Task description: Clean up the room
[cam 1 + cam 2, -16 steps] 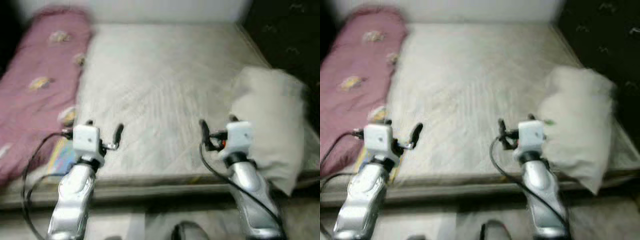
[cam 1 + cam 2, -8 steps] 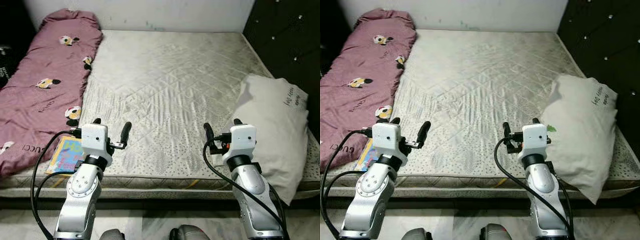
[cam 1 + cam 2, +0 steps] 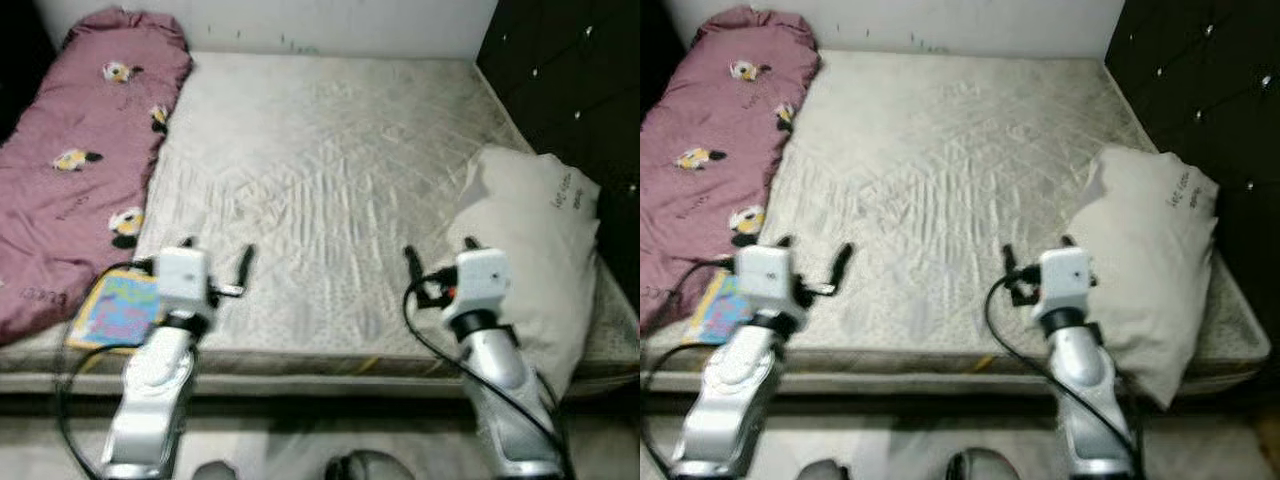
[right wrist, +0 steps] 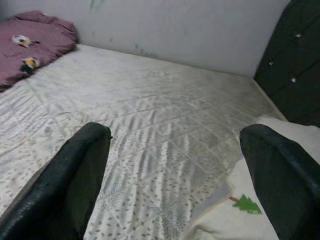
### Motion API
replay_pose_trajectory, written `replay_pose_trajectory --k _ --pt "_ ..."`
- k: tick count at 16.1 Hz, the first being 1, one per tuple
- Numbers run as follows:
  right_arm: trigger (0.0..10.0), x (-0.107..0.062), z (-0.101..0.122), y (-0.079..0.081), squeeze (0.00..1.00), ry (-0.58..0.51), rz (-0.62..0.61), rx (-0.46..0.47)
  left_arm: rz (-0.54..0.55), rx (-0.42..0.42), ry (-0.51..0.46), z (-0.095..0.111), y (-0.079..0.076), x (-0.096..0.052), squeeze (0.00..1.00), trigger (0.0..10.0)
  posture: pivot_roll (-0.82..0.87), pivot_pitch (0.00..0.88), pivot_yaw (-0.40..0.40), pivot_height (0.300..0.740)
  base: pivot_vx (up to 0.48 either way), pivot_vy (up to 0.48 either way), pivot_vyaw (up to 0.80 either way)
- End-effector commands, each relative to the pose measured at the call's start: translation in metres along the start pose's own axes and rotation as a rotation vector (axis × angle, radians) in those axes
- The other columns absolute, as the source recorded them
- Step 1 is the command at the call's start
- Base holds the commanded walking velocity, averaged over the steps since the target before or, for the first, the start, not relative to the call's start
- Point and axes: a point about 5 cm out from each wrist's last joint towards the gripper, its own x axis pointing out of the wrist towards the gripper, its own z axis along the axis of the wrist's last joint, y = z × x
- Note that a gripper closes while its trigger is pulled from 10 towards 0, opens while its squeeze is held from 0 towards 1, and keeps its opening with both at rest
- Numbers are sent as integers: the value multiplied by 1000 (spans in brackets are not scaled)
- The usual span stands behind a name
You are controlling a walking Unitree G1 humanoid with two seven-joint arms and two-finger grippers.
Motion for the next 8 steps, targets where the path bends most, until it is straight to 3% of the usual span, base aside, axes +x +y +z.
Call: replay_pose_trajectory --k 1,8 --pt "10000 -2 0 -8 0 1 -19 -17 -20 -12 10 -2 -8 0 0 10000 -50 76 -18 740 0 -356 0" --pt "10000 -1 0 -7 0 0 -18 -18 -18 -11 10 -2 -8 1 0 10000 -51 78 -18 740 0 -334 0"
